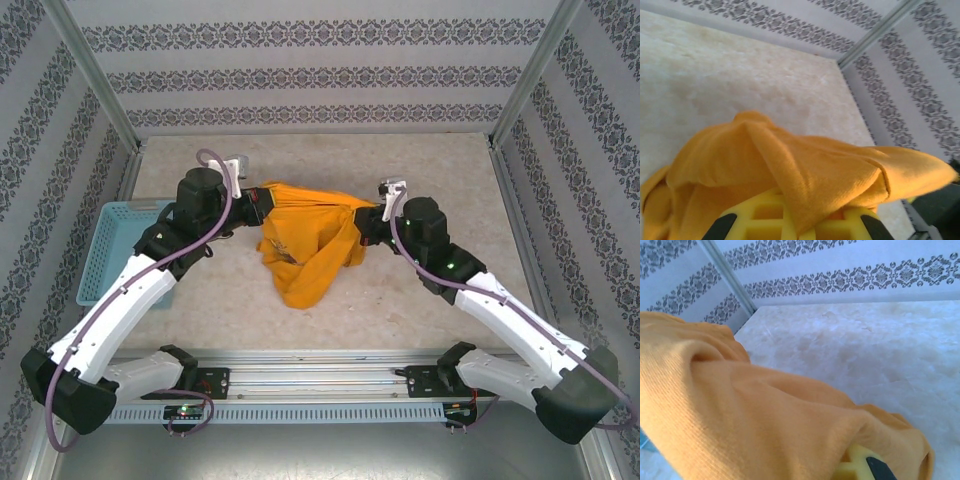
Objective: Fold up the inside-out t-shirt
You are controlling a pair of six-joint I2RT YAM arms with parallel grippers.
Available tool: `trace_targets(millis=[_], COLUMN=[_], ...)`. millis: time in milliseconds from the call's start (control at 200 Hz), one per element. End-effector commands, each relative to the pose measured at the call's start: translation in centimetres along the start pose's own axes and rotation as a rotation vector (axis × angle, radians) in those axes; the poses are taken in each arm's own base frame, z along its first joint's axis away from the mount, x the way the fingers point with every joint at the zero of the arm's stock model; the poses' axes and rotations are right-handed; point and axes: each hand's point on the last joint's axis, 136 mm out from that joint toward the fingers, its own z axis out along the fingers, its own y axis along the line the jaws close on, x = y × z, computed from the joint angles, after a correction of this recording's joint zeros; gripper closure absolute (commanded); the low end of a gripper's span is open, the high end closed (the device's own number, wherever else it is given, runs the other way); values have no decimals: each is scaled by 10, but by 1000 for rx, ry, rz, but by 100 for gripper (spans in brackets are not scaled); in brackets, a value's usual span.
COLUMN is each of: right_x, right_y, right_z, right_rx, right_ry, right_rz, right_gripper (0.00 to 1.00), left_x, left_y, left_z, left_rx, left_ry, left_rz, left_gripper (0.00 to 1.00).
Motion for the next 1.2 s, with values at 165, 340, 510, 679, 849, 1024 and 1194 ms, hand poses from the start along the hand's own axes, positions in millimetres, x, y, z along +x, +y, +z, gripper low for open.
trace_targets(millis=[165, 340, 510, 679, 849, 1024, 1194], right_x=[113, 113, 83, 73, 76, 83, 94], right_y=[-27, -15, 27, 50, 53, 48, 40], right_z=[35, 16, -3, 17, 49, 69, 82], right_rx=[72, 122, -5, -103, -90, -66, -41], right_ry=[371, 355, 263, 247, 305, 341, 364], right_rz=[30, -85, -118, -40, -59, -110, -149], right_gripper=[77, 47, 49, 56, 63, 63, 50], left_x=[59, 77, 79, 87, 87, 89, 88], left_y=[17, 23, 18, 18, 5, 6, -3], left_z=[52, 60, 60, 60, 55, 53, 50], left_rx=[32, 28, 76, 91, 156, 137, 180], left_ry=[146, 200, 193, 195, 191, 187, 181], left_rz=[-93, -74, -48, -13, -1, 36, 37], left_gripper=[100, 100, 100, 100, 100, 100, 100])
